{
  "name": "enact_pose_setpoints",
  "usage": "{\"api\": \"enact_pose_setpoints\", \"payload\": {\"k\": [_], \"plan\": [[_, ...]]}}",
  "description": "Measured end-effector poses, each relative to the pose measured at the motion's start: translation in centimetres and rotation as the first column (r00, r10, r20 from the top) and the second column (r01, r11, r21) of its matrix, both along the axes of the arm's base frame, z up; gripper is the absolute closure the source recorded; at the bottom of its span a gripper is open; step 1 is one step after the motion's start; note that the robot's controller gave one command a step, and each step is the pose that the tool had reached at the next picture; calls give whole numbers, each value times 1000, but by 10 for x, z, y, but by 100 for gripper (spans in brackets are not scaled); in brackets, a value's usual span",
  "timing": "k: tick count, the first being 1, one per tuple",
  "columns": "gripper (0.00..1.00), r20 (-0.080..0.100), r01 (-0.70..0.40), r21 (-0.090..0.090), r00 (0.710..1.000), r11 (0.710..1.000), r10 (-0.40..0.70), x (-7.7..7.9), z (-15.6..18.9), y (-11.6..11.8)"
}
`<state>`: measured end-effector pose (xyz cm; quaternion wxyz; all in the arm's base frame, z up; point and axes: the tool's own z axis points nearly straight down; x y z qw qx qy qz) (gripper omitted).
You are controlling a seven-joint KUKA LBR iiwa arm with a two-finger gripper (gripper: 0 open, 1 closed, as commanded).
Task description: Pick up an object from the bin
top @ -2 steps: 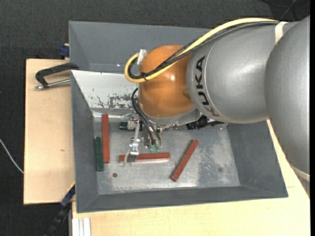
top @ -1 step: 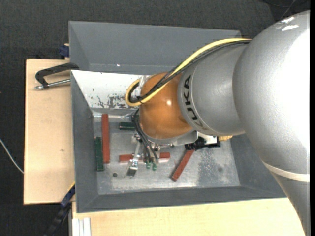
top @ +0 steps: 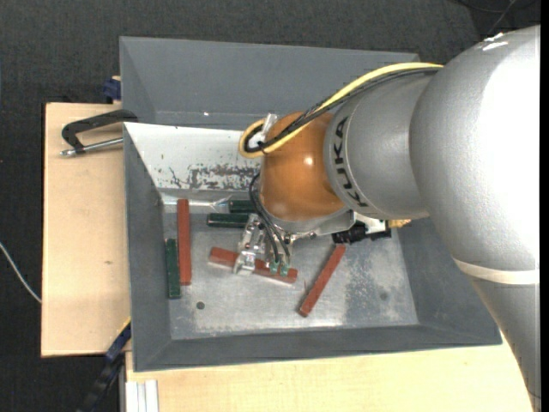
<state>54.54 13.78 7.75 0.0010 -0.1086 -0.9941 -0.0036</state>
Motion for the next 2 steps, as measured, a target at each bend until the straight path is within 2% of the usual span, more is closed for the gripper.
{"api": "enact_pose_setpoints", "payload": {"k": [1,2], "plan": [[100,0,0,0,1000,1000,0,0,0,0],[100,7,-33,-5,999,999,33,4,139,0]]}}
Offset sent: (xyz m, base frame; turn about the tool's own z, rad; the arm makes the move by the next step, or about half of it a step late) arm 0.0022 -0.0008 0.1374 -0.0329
